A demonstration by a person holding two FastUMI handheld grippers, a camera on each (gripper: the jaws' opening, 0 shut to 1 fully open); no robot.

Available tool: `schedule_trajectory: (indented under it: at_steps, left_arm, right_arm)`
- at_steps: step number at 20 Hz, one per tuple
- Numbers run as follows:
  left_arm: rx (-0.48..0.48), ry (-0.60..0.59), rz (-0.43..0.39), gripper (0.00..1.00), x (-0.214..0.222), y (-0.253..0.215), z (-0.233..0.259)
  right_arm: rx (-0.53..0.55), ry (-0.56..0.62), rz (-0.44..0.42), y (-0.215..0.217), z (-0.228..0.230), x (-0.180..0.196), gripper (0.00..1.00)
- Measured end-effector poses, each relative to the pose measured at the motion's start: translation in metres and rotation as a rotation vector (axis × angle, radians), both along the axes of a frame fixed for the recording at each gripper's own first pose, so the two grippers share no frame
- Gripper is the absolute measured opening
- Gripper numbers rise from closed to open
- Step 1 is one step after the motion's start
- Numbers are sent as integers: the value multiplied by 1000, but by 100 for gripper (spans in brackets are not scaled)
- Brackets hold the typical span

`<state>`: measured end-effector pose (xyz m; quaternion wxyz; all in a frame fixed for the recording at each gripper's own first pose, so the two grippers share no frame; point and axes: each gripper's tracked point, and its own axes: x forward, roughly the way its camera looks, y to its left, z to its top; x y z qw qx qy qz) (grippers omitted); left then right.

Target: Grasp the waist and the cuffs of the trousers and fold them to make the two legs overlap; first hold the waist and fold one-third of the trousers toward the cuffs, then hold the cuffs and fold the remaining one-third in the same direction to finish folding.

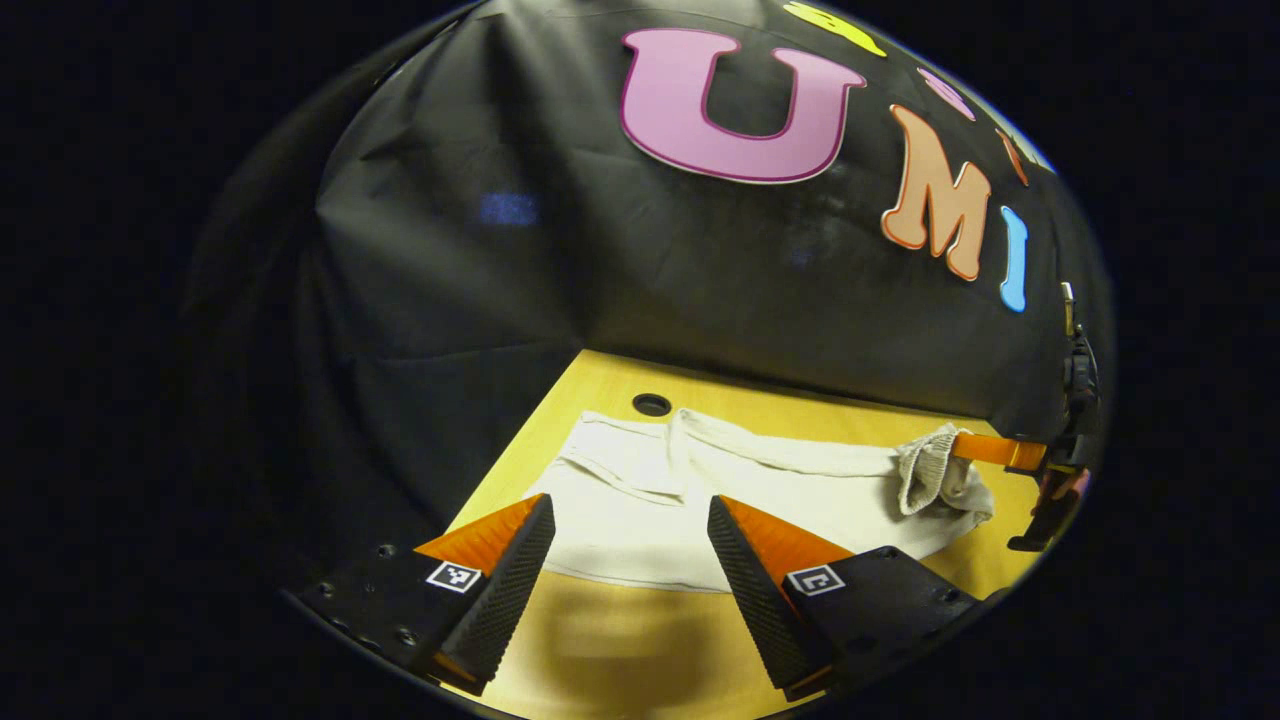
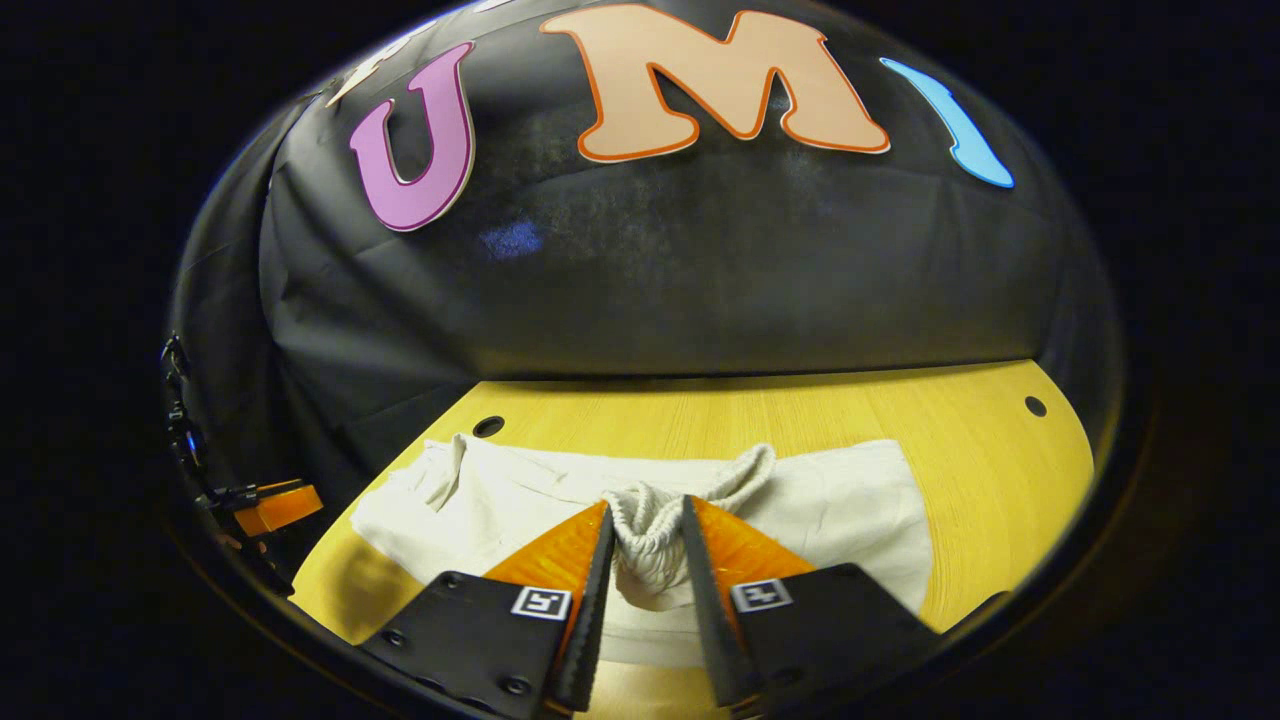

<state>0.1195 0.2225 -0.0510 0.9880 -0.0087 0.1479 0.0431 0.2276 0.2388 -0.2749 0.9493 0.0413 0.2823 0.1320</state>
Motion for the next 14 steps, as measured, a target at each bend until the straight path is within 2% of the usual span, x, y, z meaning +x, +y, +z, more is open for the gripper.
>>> schedule_trajectory:
  at_steps: [3, 4, 12, 13, 14]
  left_arm:
    - [11, 10, 20, 94, 1, 17, -10]
    - [16, 20, 25, 94, 1, 21, -13]
    - [36, 120, 47, 94, 4, 29, -31]
    - [36, 135, 48, 94, 4, 29, -34]
    - [40, 156, 51, 92, 4, 33, -42]
  right_arm:
    - [7, 0, -11, -3, -1, 4, 72]
    - [-1, -4, -14, -2, 3, 3, 97]
    - [-64, -1, -67, -32, 10, -16, 96]
    - [-75, 1, -75, -38, 9, -19, 92]
    - [-84, 4, -84, -43, 9, -23, 92]
